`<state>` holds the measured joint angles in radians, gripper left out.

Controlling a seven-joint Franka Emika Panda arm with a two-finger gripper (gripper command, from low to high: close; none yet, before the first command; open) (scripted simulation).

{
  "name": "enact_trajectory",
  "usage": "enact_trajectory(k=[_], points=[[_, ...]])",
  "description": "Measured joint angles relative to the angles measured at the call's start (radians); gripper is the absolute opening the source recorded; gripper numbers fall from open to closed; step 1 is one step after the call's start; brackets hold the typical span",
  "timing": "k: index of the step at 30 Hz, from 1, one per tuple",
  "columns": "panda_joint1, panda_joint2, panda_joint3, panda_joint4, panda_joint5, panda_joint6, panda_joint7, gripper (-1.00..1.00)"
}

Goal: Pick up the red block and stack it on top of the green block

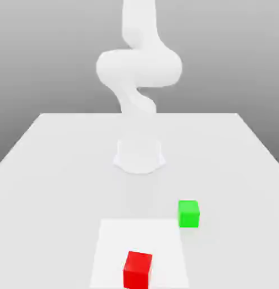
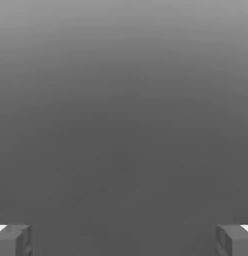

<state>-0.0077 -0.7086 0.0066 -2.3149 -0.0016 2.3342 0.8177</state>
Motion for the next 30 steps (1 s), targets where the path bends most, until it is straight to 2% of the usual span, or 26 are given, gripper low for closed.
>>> enact_trajectory(k=[24,29,30], points=[[-0.033,0.876,0.028,-0.143,-0.017,0.328,0.172,0.00],[-0.026,1.057,0.019,-0.130,-0.024,0.460,0.185,0.00],[-0.025,1.088,0.017,-0.125,-0.026,0.485,0.187,-1.00]])
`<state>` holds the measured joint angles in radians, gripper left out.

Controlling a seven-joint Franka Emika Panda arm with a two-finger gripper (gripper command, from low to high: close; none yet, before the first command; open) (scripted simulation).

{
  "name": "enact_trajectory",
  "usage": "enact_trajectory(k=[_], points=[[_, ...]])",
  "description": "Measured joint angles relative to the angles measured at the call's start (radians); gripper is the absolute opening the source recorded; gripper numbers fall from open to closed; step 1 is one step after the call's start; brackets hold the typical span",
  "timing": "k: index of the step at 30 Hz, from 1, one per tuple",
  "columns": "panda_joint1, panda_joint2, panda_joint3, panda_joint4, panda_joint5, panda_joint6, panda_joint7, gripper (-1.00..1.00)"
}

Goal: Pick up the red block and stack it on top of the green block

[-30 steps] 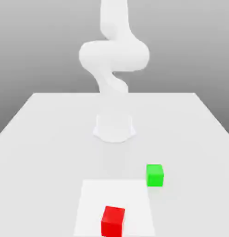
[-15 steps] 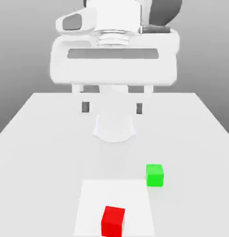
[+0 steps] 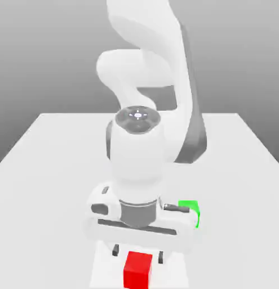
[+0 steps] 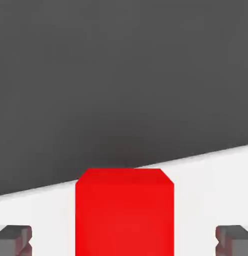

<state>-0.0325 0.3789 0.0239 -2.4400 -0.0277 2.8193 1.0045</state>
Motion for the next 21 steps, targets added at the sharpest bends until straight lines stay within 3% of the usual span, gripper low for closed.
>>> enact_trajectory(k=[7,12,21], points=[[-0.001,0.005,0.001,0.001,-0.002,0.004,0.002,-1.00],[-0.006,-0.151,0.015,-0.029,0.014,-0.122,-0.012,-1.00],[0.171,-0.474,0.130,-0.318,0.155,-0.152,-0.206,-1.00]])
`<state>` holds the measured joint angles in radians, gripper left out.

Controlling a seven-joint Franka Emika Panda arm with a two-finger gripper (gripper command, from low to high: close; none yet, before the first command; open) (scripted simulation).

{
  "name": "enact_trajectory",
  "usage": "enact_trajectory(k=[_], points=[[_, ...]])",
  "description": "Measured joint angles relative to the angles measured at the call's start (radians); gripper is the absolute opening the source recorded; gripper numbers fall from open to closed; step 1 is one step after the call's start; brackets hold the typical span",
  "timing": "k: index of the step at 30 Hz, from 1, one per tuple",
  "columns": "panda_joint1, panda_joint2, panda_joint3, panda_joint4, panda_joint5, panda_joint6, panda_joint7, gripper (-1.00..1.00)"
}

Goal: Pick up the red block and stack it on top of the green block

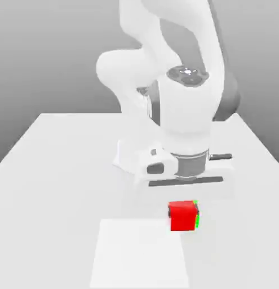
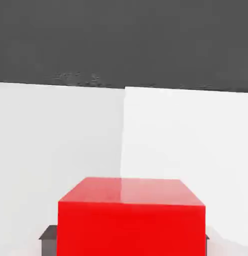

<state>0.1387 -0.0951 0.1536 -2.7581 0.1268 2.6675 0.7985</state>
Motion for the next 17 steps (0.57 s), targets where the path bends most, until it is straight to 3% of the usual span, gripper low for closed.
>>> enact_trajectory(k=[6,14,15,17], points=[[0.097,-0.182,0.049,-0.195,0.010,0.011,-0.074,-1.00],[0.056,0.047,0.073,-0.209,-0.102,0.252,-0.006,-1.00],[0.057,0.074,0.069,-0.208,-0.119,0.278,0.005,1.00],[0.055,0.074,0.069,-0.208,-0.119,0.278,0.005,1.00]])
